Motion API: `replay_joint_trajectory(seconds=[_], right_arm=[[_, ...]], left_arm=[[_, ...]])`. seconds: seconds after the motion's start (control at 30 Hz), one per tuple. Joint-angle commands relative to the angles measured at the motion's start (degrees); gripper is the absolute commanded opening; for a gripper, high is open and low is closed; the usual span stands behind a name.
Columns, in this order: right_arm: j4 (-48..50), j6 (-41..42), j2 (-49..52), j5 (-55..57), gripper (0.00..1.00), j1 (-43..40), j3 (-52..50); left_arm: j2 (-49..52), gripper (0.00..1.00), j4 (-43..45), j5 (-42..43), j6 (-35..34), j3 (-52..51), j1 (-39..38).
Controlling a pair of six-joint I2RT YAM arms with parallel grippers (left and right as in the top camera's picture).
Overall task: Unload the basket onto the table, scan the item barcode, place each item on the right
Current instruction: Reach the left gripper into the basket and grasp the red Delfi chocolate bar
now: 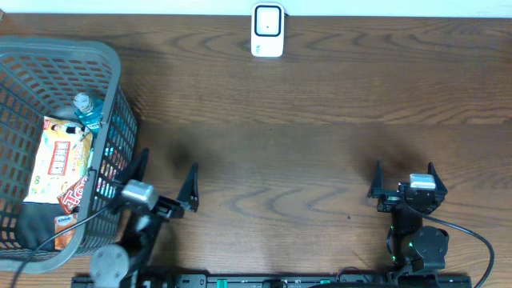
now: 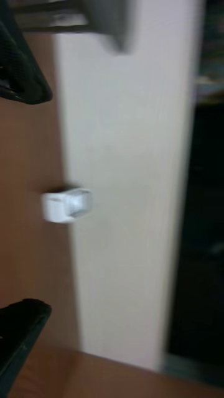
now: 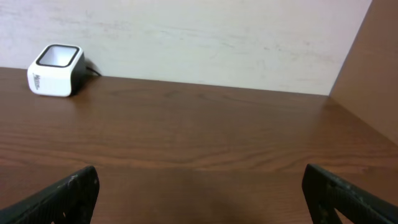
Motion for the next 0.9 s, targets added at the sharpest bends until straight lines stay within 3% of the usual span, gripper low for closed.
replay_joint_trajectory(seconds=[0.0, 0.2, 0.3, 0.37, 0.43, 0.53, 0.6, 0.63, 0.73, 0.87], right_arm=[[-0.1, 0.7, -0.3, 0.7, 0.99, 0.4, -0.1], [-0.1, 0.7, -0.3, 0.7, 0.99, 0.4, -0.1], [-0.1, 0.7, -0.3, 0.7, 0.99, 0.4, -0.1], [-0.1, 0.7, -0.3, 0.7, 0.99, 0.4, -0.1], [-0.1, 0.7, -0.3, 0.7, 0.99, 0.4, -0.1], [-0.1, 0.7, -0.3, 0.7, 0.99, 0.4, -0.1], [-0.1, 0.7, -0.3, 0.7, 0.99, 0.4, -0.1], [-0.1, 0.7, -0.3, 0.7, 0.99, 0.4, -0.1], [-0.1, 0.7, -0.3, 0.7, 0.99, 0.4, -0.1], [-0.1, 0.7, -0.3, 0.7, 0.99, 0.4, -0.1]], left_arm=[[7.2, 1.0, -1.4, -1.5, -1.7, 13.3, -0.3], [32.7, 1.0, -25.7, -19.9, 0.1, 50.9, -0.3], [40.2, 1.0, -35.4, -18.8, 0.1, 64.8, -0.3], [44.1, 1.0, -44.8, -13.8, 0.0, 71.8, -0.3], [45.8, 1.0, -49.7, -13.9, 0.4, 72.9, -0.3], [46.1, 1.0, -49.3, -14.8, 0.3, 72.9, -0.3], [46.1, 1.0, -48.5, -23.0, -4.2, 73.3, -0.3], [46.5, 1.0, -48.7, -33.8, -10.9, 73.7, -0.3], [48.0, 0.98, -50.4, -48.9, -17.0, 74.4, -0.1], [53.8, 0.98, -58.7, -53.2, -24.7, 77.8, 4.8]])
